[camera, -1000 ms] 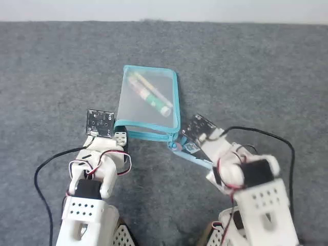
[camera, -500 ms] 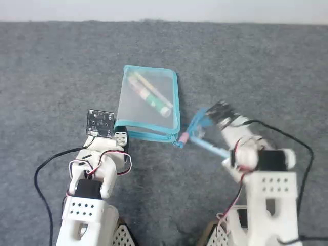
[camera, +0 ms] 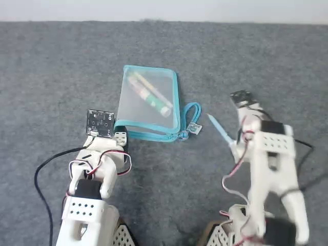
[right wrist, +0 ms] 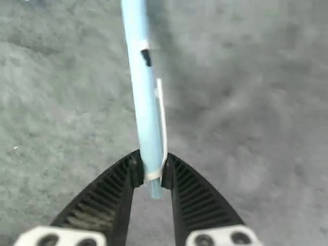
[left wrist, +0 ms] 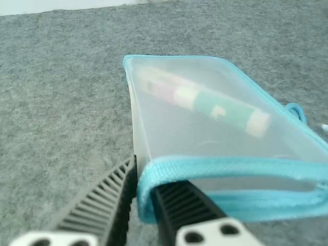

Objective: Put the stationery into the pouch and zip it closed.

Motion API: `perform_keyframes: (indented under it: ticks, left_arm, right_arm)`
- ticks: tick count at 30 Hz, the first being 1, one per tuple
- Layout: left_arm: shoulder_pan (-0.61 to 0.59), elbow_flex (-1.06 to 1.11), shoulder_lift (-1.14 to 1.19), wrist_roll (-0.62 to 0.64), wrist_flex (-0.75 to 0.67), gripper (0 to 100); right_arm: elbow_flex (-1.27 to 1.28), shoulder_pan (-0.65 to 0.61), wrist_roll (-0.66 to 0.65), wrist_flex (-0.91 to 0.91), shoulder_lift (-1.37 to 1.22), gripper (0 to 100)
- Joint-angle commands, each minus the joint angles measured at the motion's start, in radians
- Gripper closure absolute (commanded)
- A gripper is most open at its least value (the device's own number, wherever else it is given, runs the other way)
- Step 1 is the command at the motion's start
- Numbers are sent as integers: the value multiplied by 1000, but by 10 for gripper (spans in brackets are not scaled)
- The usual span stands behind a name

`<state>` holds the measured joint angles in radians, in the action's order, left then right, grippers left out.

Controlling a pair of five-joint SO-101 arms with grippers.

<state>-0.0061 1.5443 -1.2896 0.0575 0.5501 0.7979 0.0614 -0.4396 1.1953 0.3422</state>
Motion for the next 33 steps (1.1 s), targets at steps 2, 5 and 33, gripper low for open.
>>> perform_keyframes:
  ticks: [2, 5, 33]
  left_arm:
    - [-6, -16, 2, 11, -23, 988]
    - [-6, -18, 2, 11, -23, 988]
    - [-6, -18, 2, 11, -23, 988]
  right_arm:
    - [-83, -82, 15, -44, -142, 963]
    - [-118, -101, 20, -45, -203, 919]
    - [-224, -160, 21, -65, -400, 991]
